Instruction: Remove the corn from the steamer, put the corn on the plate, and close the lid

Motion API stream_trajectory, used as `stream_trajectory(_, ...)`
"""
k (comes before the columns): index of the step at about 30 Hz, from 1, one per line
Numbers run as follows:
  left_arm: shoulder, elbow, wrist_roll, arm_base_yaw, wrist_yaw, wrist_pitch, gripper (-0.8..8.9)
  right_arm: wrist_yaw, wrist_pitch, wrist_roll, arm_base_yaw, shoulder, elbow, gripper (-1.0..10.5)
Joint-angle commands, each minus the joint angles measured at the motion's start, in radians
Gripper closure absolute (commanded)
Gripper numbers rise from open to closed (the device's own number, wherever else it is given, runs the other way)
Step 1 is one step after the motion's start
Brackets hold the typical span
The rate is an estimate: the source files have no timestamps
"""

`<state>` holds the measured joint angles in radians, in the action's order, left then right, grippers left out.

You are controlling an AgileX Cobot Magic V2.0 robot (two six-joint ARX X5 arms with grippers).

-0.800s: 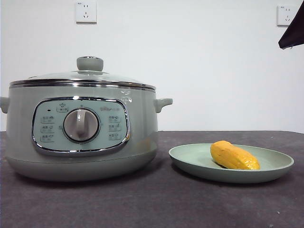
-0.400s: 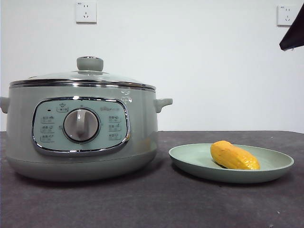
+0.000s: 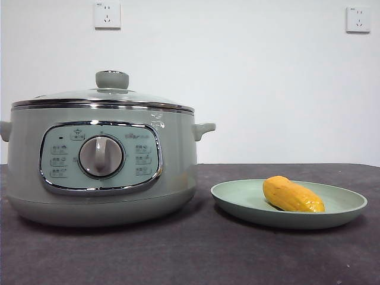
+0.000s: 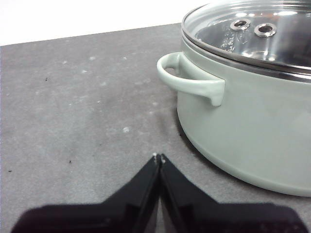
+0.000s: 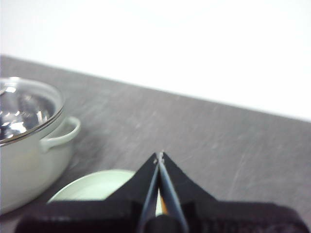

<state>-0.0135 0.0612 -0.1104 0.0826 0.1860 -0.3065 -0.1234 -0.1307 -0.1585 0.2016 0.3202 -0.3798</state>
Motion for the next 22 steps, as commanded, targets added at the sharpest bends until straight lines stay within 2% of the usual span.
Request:
stream_trajectory(1,0.003,-0.015,0.010,0.004,-0.001,-0.001,8.16,-0.008,0.068,0.005,-0.075,-0.071,0.112,9.5)
stream_trajectory(5,0.003,-0.015,0.010,0.004,0.000,-0.001,8.16,-0.002,0.099,0.055,-0.144,-0.165,0.245,9.5)
stream_trajectory(10,0.003,-0.015,0.009,0.004,0.000,-0.001,8.16,0.001,0.082,0.081,-0.170,-0.253,0.340,9.5)
stream_trajectory(17,0.003,-0.015,0.010,0.004,0.000,-0.001,8.16,0.097,-0.051,0.152,-0.169,-0.320,0.374,9.5)
stream_trajectory(22,0.003,-0.015,0.010,0.004,0.000,-0.001,8.16,0.097,-0.050,0.194,-0.168,-0.318,0.373,9.5)
